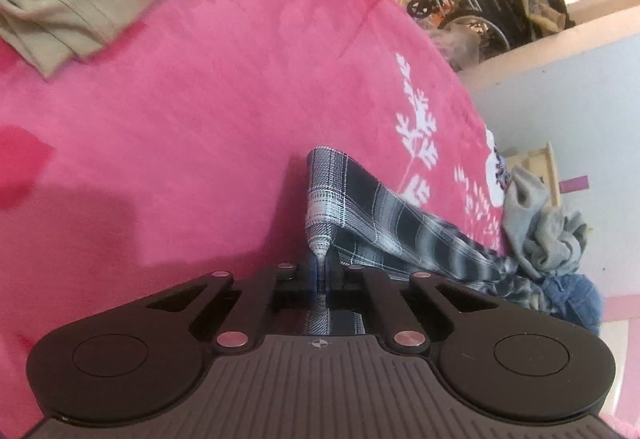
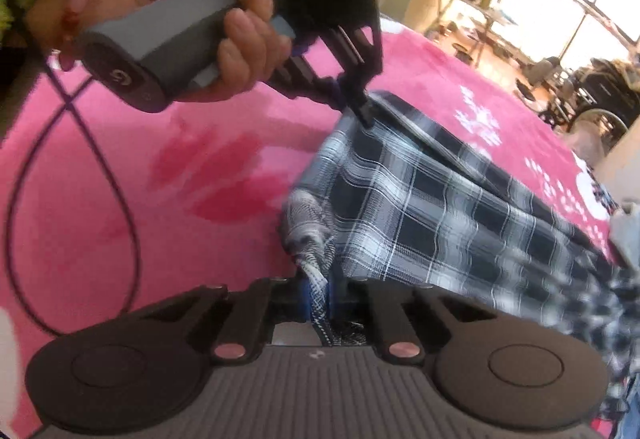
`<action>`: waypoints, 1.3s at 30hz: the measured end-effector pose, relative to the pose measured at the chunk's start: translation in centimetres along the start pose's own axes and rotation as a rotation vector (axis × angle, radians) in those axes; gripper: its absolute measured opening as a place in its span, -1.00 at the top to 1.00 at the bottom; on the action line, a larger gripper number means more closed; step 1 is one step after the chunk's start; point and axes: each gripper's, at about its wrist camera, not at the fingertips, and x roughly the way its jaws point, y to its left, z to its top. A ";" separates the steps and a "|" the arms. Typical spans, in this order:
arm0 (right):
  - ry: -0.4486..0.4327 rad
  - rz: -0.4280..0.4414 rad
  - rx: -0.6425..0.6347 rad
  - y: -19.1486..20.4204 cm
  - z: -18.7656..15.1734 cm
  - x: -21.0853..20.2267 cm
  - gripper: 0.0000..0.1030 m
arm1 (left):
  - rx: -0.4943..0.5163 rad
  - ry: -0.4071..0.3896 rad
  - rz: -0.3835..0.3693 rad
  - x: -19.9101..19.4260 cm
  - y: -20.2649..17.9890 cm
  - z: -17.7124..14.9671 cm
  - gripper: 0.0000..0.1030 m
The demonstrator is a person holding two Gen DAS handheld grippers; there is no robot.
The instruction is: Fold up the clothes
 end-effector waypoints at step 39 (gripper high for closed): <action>0.046 0.186 0.644 -18.2 1.6 6.4 -0.05 | 0.336 -0.097 0.434 -19.0 11.7 -8.4 -0.09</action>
